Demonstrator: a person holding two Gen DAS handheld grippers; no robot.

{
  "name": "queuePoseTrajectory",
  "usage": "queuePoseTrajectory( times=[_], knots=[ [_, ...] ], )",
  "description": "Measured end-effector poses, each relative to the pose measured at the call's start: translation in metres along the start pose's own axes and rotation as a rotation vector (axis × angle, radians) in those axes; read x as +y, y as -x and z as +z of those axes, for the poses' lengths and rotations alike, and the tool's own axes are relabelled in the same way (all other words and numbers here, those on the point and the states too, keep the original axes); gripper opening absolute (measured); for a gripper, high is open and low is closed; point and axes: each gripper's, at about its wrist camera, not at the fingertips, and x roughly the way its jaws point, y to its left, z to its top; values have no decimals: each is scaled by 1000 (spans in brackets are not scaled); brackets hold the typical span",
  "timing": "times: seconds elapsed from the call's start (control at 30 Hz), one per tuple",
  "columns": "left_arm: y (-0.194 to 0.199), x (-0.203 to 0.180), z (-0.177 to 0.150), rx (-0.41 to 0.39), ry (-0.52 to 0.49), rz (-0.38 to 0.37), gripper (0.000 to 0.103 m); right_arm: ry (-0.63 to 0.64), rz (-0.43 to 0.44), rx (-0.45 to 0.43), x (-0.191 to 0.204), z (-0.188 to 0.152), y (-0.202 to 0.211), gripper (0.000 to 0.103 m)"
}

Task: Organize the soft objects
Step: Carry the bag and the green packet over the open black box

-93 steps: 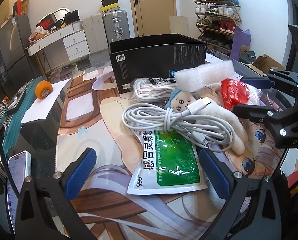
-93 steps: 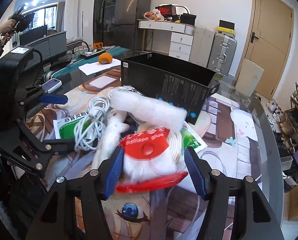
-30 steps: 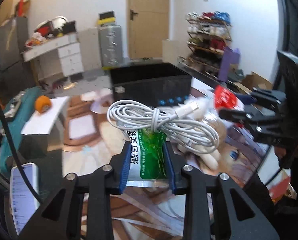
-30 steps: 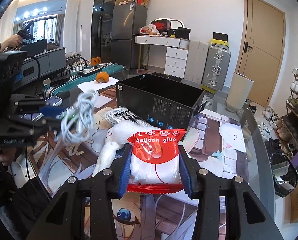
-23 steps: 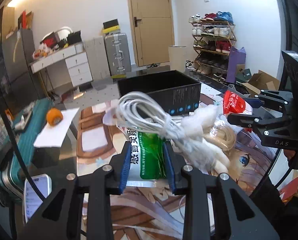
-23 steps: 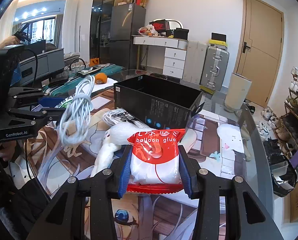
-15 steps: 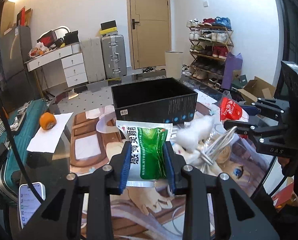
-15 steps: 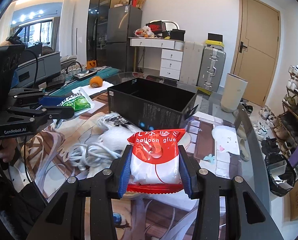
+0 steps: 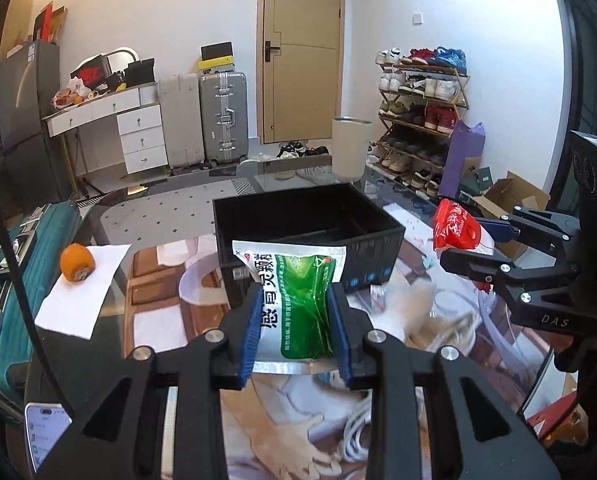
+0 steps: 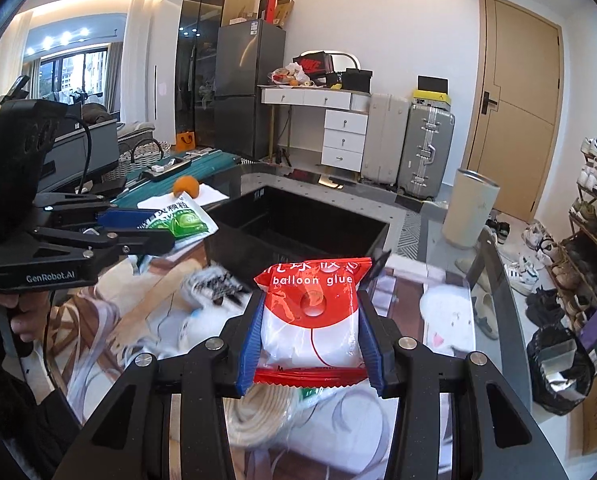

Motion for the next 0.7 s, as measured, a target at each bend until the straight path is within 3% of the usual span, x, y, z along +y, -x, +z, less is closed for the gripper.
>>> queuePoseTrajectory(
  times=[0.33,0.7],
  knots=[
    [-23,12,30,-9,45,-27,30,-10,13,10,-8,28,-19,43],
    [-62,19,50,-4,78,5,30,-5,42,35,-20,50,-61,43]
  ],
)
